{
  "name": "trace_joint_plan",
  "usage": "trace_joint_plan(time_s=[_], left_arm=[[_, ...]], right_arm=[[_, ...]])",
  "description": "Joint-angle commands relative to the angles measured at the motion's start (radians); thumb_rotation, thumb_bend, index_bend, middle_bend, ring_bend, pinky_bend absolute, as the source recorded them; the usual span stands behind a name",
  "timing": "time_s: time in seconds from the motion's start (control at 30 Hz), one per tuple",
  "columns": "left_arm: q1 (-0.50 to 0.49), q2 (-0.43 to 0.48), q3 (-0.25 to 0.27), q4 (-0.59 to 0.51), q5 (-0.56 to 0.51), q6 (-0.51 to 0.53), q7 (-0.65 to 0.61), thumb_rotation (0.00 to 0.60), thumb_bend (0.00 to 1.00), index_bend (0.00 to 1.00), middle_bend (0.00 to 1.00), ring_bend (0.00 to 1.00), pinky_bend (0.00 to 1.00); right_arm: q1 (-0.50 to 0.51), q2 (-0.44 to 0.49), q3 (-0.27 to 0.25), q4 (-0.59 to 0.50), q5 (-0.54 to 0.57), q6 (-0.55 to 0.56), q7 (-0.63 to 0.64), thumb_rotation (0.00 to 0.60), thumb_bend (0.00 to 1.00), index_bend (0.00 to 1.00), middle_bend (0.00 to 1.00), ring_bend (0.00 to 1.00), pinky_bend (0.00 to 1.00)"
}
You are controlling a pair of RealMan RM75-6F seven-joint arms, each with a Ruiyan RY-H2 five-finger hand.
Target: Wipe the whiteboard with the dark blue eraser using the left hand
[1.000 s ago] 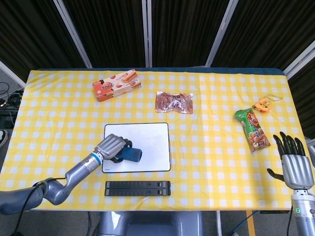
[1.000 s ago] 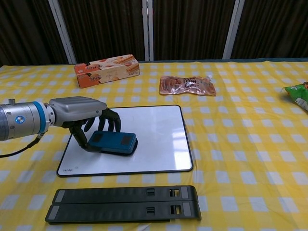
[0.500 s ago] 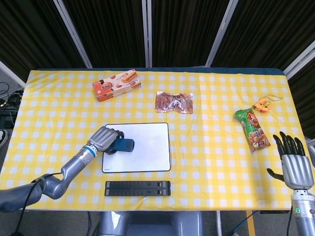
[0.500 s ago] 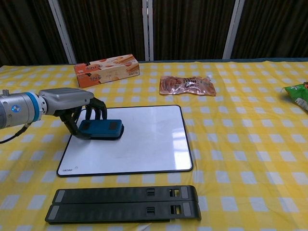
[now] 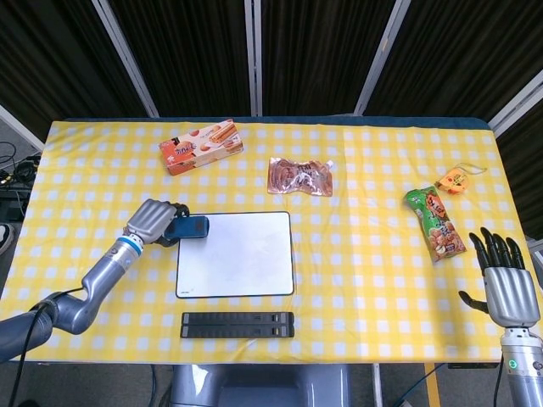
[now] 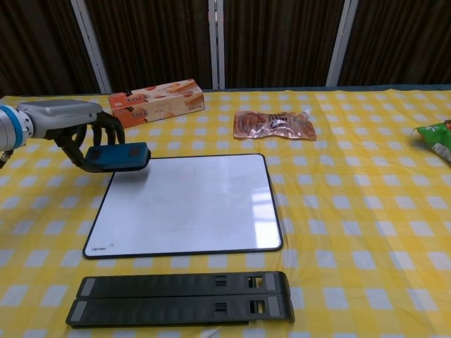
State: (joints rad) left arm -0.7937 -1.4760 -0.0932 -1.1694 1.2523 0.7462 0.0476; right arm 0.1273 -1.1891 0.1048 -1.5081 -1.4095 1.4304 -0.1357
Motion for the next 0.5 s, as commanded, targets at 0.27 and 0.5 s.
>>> trace_joint_plan(time_s=[0.27,0.5], left_arm=[[0.078,0.006,0.083,0.137,0.066,0.026,-0.061,0.600,0.32,0.54,0.36,0.46,0.52],[0.100,0.016,0.092,0.152,0.118,0.071,-0.136,0.600,0.00,0.01,0.00,0.02,0.12]], right_arm=[[0.001,0.001,-0.001,-0.005,-0.004,-0.001,0.000,0.600,0.00,0.00,0.00,0.00,0.00],[0.005,-0.003,-0.006,-0.018,-0.019,0.002,-0.014,0.600,0.00,0.00,0.00,0.00,0.00]])
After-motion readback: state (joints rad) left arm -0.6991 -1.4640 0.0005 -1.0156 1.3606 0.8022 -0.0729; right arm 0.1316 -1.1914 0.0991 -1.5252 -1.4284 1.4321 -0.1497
